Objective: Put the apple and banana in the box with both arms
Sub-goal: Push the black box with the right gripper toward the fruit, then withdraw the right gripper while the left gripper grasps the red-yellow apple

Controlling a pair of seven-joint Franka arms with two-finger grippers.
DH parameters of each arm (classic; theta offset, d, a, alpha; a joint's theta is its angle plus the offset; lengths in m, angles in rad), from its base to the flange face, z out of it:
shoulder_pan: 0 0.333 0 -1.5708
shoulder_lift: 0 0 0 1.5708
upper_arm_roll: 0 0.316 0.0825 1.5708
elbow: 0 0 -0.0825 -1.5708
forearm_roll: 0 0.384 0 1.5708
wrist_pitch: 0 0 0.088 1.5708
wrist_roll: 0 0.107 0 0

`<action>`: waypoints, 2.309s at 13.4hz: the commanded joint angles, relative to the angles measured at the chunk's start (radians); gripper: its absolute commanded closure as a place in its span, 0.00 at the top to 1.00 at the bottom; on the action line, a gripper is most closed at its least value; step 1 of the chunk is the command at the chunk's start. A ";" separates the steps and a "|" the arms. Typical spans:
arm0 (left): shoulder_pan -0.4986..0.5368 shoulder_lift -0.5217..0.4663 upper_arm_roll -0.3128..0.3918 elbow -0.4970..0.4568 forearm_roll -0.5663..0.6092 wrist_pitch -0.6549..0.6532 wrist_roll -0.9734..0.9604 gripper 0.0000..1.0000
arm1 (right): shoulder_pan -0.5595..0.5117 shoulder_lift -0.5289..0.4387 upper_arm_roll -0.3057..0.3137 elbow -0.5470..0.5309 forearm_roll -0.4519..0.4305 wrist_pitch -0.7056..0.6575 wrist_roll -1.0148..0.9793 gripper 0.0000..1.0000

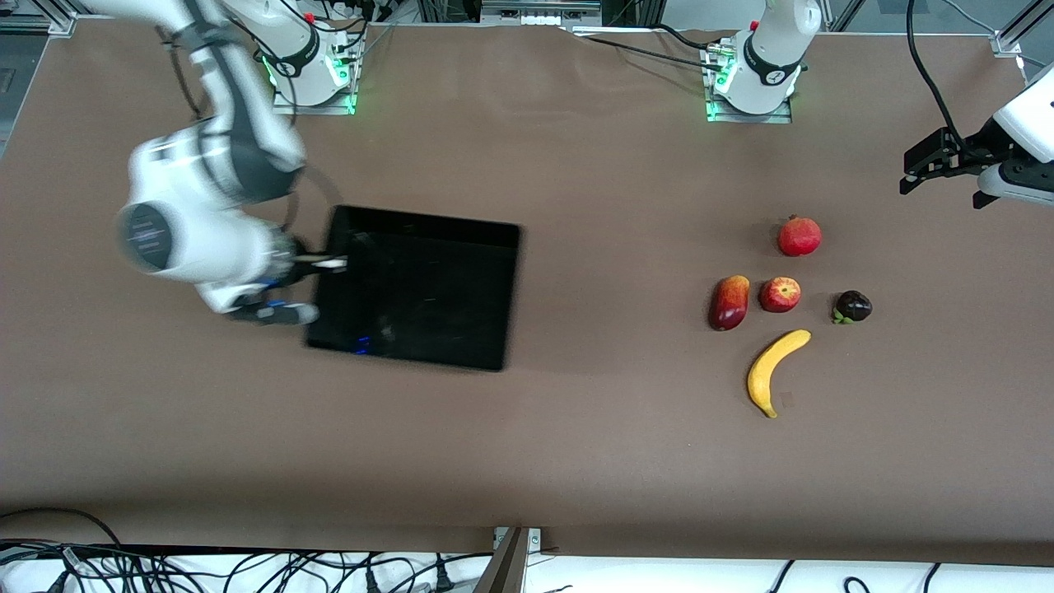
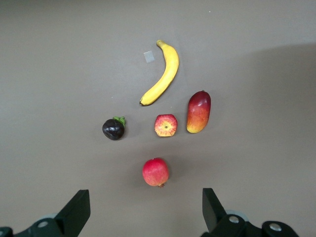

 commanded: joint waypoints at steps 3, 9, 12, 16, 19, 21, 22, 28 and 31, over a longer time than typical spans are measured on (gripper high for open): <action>0.024 0.036 -0.002 0.012 0.016 -0.013 0.012 1.00 | 0.283 0.183 -0.009 0.103 0.045 0.233 0.249 0.00; 0.024 0.077 -0.005 0.014 0.013 0.006 0.002 1.00 | 0.480 0.356 -0.012 0.179 0.071 0.448 0.313 0.00; 0.023 0.113 -0.011 0.014 0.007 0.024 -0.006 1.00 | 0.477 0.334 -0.029 0.179 0.046 0.437 0.299 1.00; 0.012 0.152 -0.014 -0.001 0.009 0.079 0.014 1.00 | 0.454 0.145 -0.151 0.191 0.048 0.200 0.273 1.00; -0.011 0.183 -0.013 -0.149 0.006 0.289 0.051 1.00 | 0.403 0.022 -0.273 0.197 0.045 0.027 0.210 1.00; -0.013 0.217 -0.014 -0.263 0.006 0.468 0.096 1.00 | 0.254 -0.047 -0.267 0.179 0.037 -0.062 0.054 1.00; -0.013 0.244 -0.014 -0.303 0.006 0.540 0.133 1.00 | 0.169 -0.069 -0.248 0.176 0.020 -0.139 -0.010 1.00; -0.014 0.386 -0.014 -0.455 0.004 0.780 0.341 1.00 | -0.214 -0.314 -0.100 -0.115 -0.242 -0.045 -0.290 1.00; -0.026 0.392 -0.016 -0.477 0.004 0.783 0.344 1.00 | -0.272 -0.379 -0.099 -0.095 -0.221 -0.117 -0.325 1.00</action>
